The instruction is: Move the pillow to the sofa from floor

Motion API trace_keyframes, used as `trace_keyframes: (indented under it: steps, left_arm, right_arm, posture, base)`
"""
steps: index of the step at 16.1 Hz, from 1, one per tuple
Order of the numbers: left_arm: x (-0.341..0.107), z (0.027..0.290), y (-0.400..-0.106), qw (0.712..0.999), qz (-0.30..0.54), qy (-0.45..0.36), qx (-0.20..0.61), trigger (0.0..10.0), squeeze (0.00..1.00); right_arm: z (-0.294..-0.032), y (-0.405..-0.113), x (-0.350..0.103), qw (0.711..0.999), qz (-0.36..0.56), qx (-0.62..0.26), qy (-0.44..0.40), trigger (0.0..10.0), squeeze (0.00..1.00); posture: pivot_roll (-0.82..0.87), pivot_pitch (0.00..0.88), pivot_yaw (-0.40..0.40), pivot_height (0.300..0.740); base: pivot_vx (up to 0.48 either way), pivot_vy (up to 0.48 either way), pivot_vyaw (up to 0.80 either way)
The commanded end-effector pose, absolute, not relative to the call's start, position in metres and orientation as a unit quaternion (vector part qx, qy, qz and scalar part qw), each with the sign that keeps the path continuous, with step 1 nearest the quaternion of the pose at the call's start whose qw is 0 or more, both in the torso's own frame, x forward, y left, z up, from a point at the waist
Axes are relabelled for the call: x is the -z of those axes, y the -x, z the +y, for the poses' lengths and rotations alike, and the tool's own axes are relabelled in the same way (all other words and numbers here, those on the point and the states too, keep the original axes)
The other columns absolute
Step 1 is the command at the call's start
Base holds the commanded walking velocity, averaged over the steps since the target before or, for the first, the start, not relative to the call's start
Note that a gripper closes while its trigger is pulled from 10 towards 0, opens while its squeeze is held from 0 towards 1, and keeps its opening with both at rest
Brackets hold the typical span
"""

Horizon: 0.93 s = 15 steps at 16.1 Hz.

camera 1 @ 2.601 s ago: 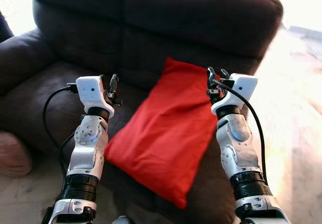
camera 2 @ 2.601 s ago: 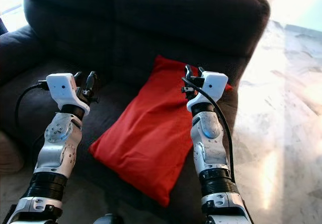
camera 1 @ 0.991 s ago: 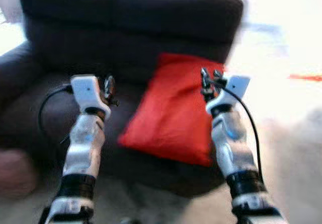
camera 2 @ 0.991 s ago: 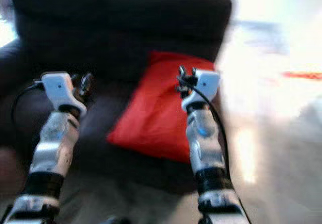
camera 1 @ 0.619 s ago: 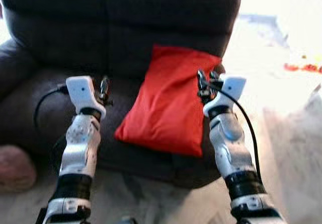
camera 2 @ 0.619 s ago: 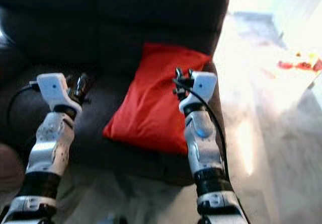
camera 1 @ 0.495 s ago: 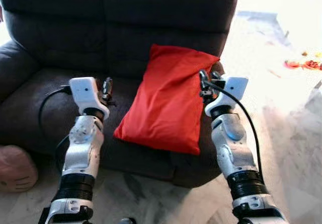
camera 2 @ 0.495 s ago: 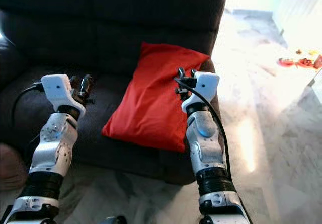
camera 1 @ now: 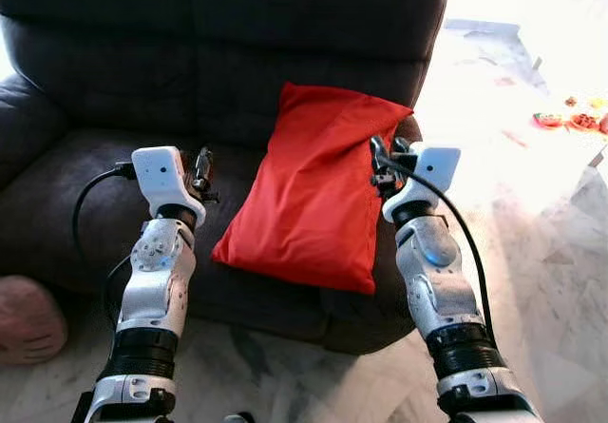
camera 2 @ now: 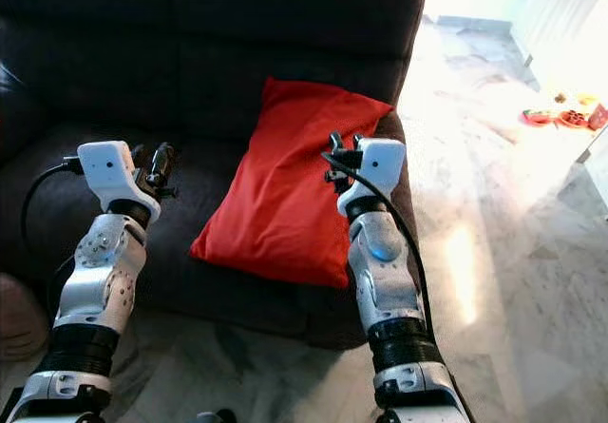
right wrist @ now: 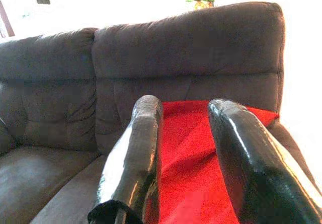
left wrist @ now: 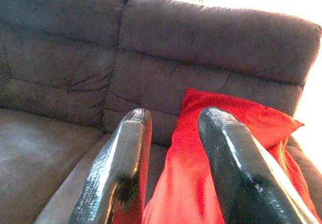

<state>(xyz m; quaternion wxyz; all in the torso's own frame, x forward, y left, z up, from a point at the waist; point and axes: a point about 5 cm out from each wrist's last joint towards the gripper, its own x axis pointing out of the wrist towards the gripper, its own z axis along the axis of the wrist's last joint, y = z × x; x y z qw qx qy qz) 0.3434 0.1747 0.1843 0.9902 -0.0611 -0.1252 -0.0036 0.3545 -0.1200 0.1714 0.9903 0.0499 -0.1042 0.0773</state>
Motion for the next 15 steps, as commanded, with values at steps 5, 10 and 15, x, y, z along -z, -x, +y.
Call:
trace_keyframes:
  steps: [5, 10, 15]
  left_arm:
    - [-0.1847, 0.1742, -0.3438, 0.991, -0.120, 0.058, 0.003, 10.0, 0.00]
    - [-0.1834, 0.1731, -0.3440, 0.992, -0.118, 0.055, 0.005, 10.0, 0.00]
    - [-0.1799, 0.1684, -0.3441, 0.992, -0.112, 0.051, 0.020, 10.0, 0.00]
  right_arm:
    - [-0.1177, -0.3538, -0.1658, 0.992, -0.088, -0.082, -0.049, 10.0, 0.00]
    - [-0.1174, -0.3532, -0.1643, 0.992, -0.085, -0.087, -0.042, 10.0, 0.00]
    - [-0.1164, -0.3532, -0.1601, 0.993, -0.073, -0.088, -0.038, 10.0, 0.00]
  posture:
    - [0.08, 0.132, -0.045, 0.740]
    - [0.08, 0.131, -0.046, 0.740]
    - [0.08, 0.129, -0.046, 0.740]
  base:
    - [0.289, 0.000, 0.28]
    - [0.288, 0.000, 0.00]
    - [0.000, 0.000, 0.00]
